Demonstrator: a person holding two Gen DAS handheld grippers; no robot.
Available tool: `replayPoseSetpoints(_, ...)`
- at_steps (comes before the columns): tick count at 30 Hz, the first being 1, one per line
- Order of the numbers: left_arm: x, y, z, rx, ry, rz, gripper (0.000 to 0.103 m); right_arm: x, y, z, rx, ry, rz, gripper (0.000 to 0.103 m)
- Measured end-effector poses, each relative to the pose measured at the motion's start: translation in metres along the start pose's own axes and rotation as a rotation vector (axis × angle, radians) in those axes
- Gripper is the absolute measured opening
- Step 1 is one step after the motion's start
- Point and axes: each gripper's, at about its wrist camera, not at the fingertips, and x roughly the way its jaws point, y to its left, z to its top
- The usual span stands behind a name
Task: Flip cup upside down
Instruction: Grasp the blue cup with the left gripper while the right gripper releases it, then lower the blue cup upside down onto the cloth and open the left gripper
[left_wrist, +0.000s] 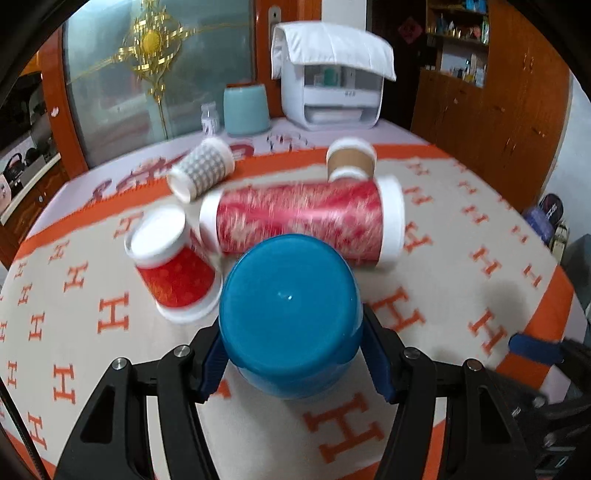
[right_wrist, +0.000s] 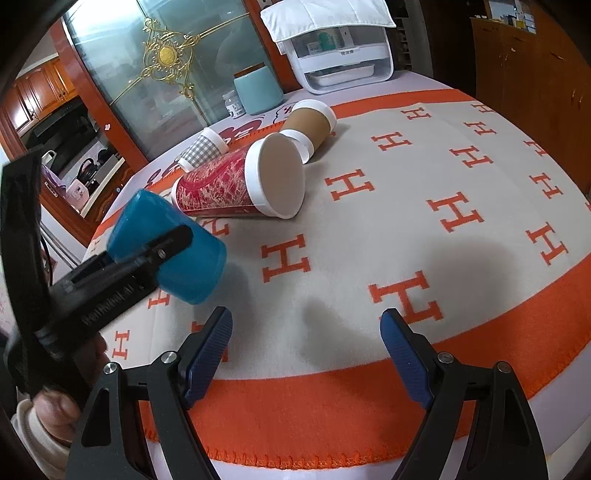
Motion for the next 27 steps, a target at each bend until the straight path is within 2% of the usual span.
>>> replayPoseSetpoints(10, -0.029, -0.009, -0.011, 0.056, 0.013, 0.007, 0.062, 0.003, 0.006, -0.003, -0.015, 0.004, -0.006, 0.084)
replayPoseSetpoints(17, -0.025, -0.011, -0.023, 0.066, 0.086, 0.016, 0.062, 0.004, 0.006, -0.005, -0.021, 0.017, -0.012, 0.084)
replayPoseSetpoints(19, -0.026, -0.012, -0.025, 0.065, 0.081, 0.015, 0.063, 0.004, 0.006, -0.005, -0.024, 0.016, -0.012, 0.084)
replayPoseSetpoints(22, -0.035, -0.016, -0.024, 0.09, 0.044, 0.039, 0.075, 0.001, 0.008, -0.006, -0.032, 0.01, -0.015, 0.084)
replayPoseSetpoints(27, -0.047, -0.014, -0.02, 0.093, 0.01, 0.074, 0.084, -0.005, 0.008, -0.006, -0.032, -0.001, -0.015, 0.084)
